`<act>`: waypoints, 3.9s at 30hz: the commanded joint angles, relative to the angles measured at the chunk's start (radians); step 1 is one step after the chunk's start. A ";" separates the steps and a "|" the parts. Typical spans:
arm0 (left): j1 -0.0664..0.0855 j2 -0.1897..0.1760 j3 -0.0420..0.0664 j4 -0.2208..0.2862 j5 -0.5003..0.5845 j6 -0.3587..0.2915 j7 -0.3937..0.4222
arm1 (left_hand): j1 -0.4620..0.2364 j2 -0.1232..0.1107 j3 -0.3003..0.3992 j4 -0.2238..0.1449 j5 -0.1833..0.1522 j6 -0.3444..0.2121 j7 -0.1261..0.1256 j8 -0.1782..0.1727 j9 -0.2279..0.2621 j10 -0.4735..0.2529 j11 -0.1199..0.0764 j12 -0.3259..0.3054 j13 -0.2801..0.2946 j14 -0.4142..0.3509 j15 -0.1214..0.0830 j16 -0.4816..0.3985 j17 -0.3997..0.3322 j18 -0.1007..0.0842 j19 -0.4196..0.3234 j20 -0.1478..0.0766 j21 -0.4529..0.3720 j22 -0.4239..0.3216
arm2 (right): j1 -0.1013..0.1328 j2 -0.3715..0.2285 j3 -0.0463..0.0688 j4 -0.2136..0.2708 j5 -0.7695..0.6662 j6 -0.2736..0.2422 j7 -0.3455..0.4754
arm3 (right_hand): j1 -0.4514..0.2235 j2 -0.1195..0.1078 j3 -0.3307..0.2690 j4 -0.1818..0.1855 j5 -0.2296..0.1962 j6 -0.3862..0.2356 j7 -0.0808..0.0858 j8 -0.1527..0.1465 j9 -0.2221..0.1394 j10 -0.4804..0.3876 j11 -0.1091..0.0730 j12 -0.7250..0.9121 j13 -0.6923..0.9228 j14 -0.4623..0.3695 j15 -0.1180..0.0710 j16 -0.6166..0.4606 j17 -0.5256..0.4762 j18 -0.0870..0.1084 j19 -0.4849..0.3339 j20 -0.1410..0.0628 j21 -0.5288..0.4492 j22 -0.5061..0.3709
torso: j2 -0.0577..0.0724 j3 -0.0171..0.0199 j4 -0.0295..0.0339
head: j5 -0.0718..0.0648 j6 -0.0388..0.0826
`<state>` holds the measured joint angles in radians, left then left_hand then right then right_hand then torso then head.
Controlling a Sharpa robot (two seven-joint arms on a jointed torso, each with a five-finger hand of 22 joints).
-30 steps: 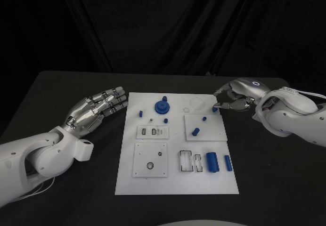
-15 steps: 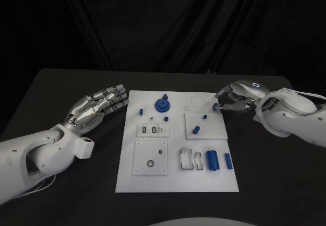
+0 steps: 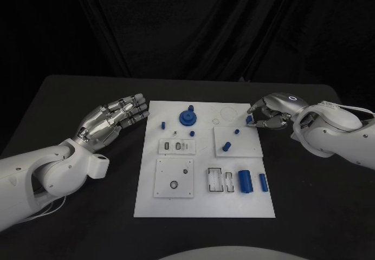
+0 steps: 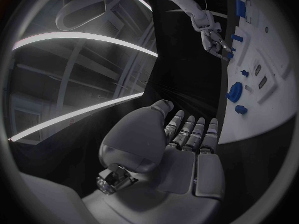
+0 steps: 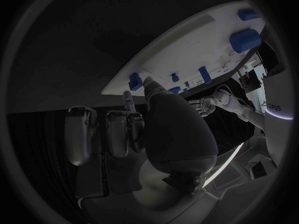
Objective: Assemble the parts on the task board
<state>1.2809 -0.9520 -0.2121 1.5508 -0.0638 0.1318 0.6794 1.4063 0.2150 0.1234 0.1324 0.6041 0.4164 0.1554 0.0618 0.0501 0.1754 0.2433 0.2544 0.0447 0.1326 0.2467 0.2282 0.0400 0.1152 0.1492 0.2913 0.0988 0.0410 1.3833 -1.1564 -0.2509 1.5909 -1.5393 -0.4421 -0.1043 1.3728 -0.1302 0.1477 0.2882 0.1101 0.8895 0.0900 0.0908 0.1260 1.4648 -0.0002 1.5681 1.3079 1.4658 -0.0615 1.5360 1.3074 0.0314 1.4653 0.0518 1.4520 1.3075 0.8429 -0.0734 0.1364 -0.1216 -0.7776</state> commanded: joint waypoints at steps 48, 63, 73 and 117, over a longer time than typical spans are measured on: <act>-0.004 0.008 0.001 -0.007 0.002 0.036 0.115 | -0.011 -0.002 0.016 0.000 0.003 -0.001 0.018 0.005 0.000 -0.001 0.007 0.002 0.000 -0.003 0.011 0.004 0.001 -0.018 0.002 0.003 0.002 -0.001 | 0.014 0.012 0.005 0.076 -0.013 -0.084 -0.020 | 0.128 0.024 0.006 -0.045 0.131 0.197 -0.015 0.148 0.115 0.106 0.004 0.003 0.263 0.074 0.003 -0.039 0.168 0.019 -0.007 0.002 -0.049 0.143 | -0.001 -0.0009 -0.0003 | 0.016 -0.008; -0.005 0.010 0.001 -0.008 0.002 0.037 0.109 | -0.012 -0.002 0.019 0.000 0.003 0.000 0.018 0.005 0.000 -0.001 0.008 0.003 0.000 -0.003 0.011 0.006 0.001 -0.018 0.002 0.003 0.001 -0.002 | 0.091 0.135 0.008 0.220 -0.071 -0.016 -0.029 | 0.119 0.028 -0.001 -0.038 0.113 0.200 -0.023 0.167 0.136 0.106 -0.003 0.003 0.263 0.075 -0.002 -0.041 0.166 0.020 -0.007 -0.002 -0.053 0.142 | 0.000 0.0000 0.0021 | 0.015 -0.011; -0.005 0.012 0.001 -0.010 0.002 0.038 0.104 | -0.013 -0.002 0.021 0.000 0.003 0.001 0.019 0.005 0.000 0.000 0.008 0.004 0.001 -0.002 0.012 0.007 0.001 -0.018 0.002 0.003 0.001 -0.002 | 0.053 0.262 0.008 0.189 -0.075 0.054 -0.060 | 0.114 0.028 -0.004 -0.035 0.109 0.197 -0.023 0.169 0.141 0.106 -0.004 0.003 0.263 0.073 -0.004 -0.047 0.158 0.024 -0.015 -0.004 -0.066 0.134 | -0.001 -0.0023 -0.0018 | 0.024 -0.008; -0.008 0.027 0.001 -0.017 0.002 0.049 0.096 | -0.014 -0.003 0.028 0.000 0.003 -0.003 0.020 0.004 0.000 -0.004 0.007 0.001 0.000 -0.004 0.013 0.007 0.001 -0.019 0.001 0.003 0.000 -0.002 | -0.006 0.341 0.008 0.146 -0.117 0.176 -0.184 | 0.086 0.026 -0.020 -0.048 0.109 0.119 -0.001 0.152 0.163 0.077 0.014 -0.015 0.236 0.054 0.009 -0.088 0.113 0.041 -0.057 0.004 -0.143 0.088 | 0.001 0.0006 -0.0006 | 0.018 -0.032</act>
<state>1.2749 -0.9274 -0.2120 1.5328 -0.0637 0.1637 0.6795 1.4023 0.2110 0.1482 0.1324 0.6041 0.4164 0.1554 0.0618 0.0496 0.1713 0.2468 0.2544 0.0444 0.1290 0.2502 0.2320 0.0396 0.1153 0.1492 0.2913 0.0987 0.0403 1.3822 -0.8162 -0.2408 1.7389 -1.6494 -0.2944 -0.2652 1.4572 -0.0943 0.1316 0.2404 0.2197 1.0105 0.0898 0.2465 0.2886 1.4665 0.0093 1.5564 1.3080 1.4657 -0.0573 1.4496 1.3074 0.0629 1.4132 0.0539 1.3122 1.3075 0.8440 -0.0727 0.1365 -0.1048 -0.8094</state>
